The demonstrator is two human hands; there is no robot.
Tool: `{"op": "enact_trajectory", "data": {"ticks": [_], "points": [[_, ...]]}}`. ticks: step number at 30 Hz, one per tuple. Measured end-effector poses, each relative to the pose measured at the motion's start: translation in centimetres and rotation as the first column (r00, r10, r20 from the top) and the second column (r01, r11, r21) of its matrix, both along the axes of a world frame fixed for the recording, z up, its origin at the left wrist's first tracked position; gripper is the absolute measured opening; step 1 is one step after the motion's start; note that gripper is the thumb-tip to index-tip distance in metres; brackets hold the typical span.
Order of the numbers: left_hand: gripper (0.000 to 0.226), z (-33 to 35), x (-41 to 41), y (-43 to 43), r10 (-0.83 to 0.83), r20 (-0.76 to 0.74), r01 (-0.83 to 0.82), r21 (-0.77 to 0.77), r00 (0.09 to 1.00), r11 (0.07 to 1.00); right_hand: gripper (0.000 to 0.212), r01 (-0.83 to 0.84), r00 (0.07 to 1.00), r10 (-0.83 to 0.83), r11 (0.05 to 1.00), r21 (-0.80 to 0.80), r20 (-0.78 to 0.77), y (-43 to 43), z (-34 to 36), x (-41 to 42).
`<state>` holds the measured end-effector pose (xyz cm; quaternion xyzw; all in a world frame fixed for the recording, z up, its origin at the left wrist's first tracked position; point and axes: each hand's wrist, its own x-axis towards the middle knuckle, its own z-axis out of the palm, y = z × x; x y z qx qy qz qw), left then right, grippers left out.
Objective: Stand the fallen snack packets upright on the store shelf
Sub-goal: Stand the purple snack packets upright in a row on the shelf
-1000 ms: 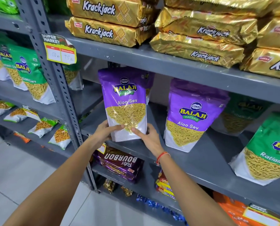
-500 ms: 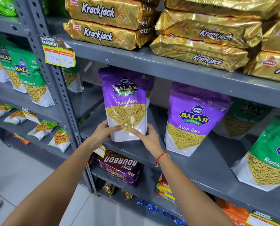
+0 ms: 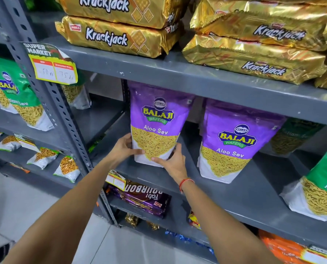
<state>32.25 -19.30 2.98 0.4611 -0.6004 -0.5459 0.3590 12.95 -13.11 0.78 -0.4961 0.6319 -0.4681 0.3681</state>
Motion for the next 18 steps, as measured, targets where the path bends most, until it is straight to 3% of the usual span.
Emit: {"op": "enact_trajectory", "data": {"ticks": [7, 11, 13, 18], "points": [[0.072, -3.5, 1.4, -0.5, 0.071, 0.036, -0.074, 0.086, 0.997, 0.994, 0.071, 0.037, 0.999, -0.037, 0.999, -0.015, -0.031, -0.7, -2.9, 1.5], [0.088, -4.5, 1.1, 0.5, 0.095, 0.243, -0.08, -0.073, 0.965, 0.994, 0.084, 0.082, 0.997, -0.081, 0.996, -0.047, 0.016, -0.1, -4.6, 0.5], [0.095, -4.6, 1.0, 0.5, 0.108, 0.249, -0.086, -0.098, 0.962, 0.991, 0.088, 0.101, 0.994, -0.099, 0.994, -0.041, 0.048, 0.2, -4.9, 0.5], [0.076, -4.6, 1.4, -0.1, 0.063, 0.269, -0.042, -0.082, 0.961, 0.996, 0.086, 0.057, 0.998, -0.057, 0.998, -0.029, 0.012, -0.4, -4.7, 1.9]]}}
